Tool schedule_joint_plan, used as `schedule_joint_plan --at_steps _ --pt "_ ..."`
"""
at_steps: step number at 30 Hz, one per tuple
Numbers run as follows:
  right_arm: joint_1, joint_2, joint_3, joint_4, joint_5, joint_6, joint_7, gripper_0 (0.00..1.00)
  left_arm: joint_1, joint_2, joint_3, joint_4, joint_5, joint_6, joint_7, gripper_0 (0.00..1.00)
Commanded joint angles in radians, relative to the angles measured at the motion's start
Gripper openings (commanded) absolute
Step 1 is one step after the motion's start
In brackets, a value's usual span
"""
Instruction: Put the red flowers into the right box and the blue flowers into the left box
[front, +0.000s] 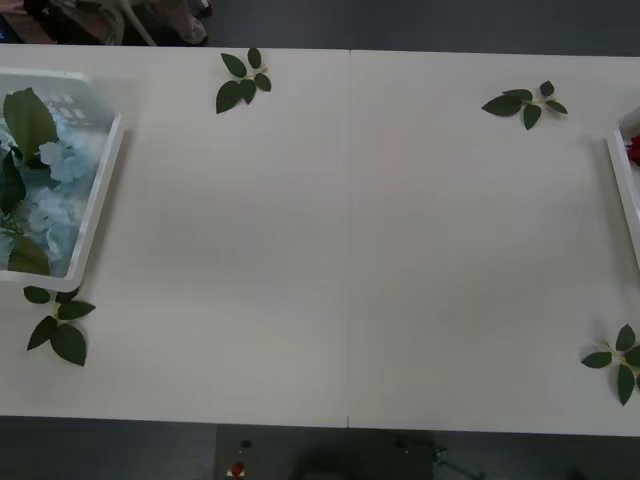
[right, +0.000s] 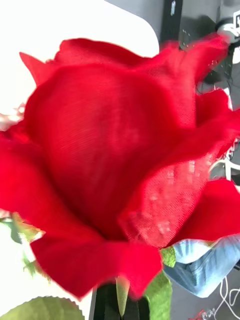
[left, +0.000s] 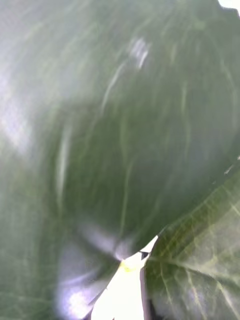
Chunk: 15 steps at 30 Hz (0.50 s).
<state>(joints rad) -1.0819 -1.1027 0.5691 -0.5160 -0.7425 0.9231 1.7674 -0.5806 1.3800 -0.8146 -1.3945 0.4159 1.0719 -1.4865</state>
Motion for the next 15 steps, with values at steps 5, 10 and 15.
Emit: schedule_joint_plan --at_steps 5,10,15 --pt "0.092 0.047 0.001 0.063 0.031 -0.165 0.001 0.0 -0.084 0.04 -0.001 -0.028 0.175 -0.061 -0.126 1.0" --pt "0.094 0.084 0.003 0.06 0.063 -0.164 -0.097 0.0 -0.173 0.134 -0.001 -0.167 0.469 -0.084 -0.228 1.0" --pt "0.094 0.113 0.003 0.056 0.084 -0.216 -0.164 0.0 -0.209 0.208 0.115 -0.288 0.922 -0.079 -0.436 1.0"
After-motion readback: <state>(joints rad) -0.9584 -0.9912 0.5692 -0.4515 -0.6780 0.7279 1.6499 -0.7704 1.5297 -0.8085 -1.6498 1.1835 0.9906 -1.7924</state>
